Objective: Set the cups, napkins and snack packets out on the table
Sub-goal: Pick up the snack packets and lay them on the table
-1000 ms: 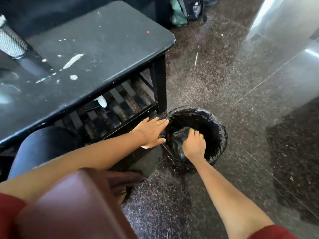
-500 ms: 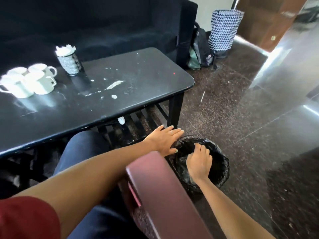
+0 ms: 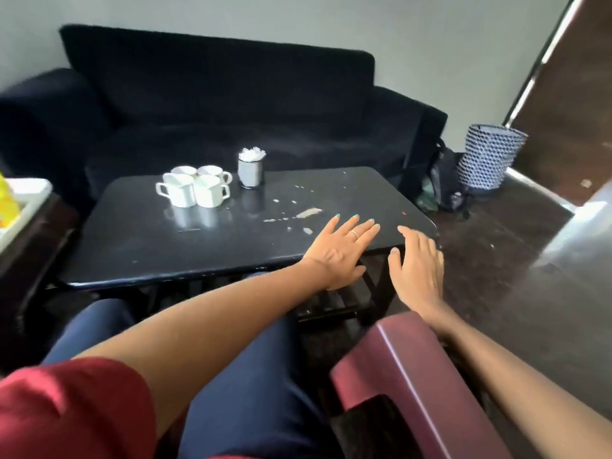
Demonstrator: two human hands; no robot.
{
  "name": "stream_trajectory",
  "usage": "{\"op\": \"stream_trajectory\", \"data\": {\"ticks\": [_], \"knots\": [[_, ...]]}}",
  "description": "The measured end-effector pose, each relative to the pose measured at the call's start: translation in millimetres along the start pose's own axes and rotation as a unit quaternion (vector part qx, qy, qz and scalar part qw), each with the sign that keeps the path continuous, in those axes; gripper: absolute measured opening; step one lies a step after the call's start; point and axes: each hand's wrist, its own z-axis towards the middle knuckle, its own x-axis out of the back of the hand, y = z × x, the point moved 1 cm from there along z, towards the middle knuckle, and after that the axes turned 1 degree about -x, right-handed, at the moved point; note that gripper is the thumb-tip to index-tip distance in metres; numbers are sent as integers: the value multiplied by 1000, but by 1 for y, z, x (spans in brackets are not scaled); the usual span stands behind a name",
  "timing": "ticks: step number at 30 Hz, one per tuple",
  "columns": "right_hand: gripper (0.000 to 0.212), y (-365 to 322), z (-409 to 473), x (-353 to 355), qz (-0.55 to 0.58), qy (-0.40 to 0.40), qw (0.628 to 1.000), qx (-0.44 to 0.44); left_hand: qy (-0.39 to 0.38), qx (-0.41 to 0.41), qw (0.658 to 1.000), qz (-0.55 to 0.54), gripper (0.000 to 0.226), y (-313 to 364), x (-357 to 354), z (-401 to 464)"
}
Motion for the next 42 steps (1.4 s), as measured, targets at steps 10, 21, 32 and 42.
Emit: {"op": "stream_trajectory", "data": {"ticks": [10, 21, 32, 42], "knots": [[49, -175, 59, 22, 38, -48, 974, 219, 52, 145, 987, 44, 76, -130, 62, -118], [47, -411, 0, 1, 115, -148, 898, 397, 140, 402, 905, -9, 77, -257, 90, -326], [56, -558, -88, -78, 106, -314, 843, 423, 142, 716, 670, -135, 54, -317, 44, -475], [60, -574, -114, -128, 122, -355, 859, 348, 21, 688, 712, -139, 68, -304, 13, -465]]}}
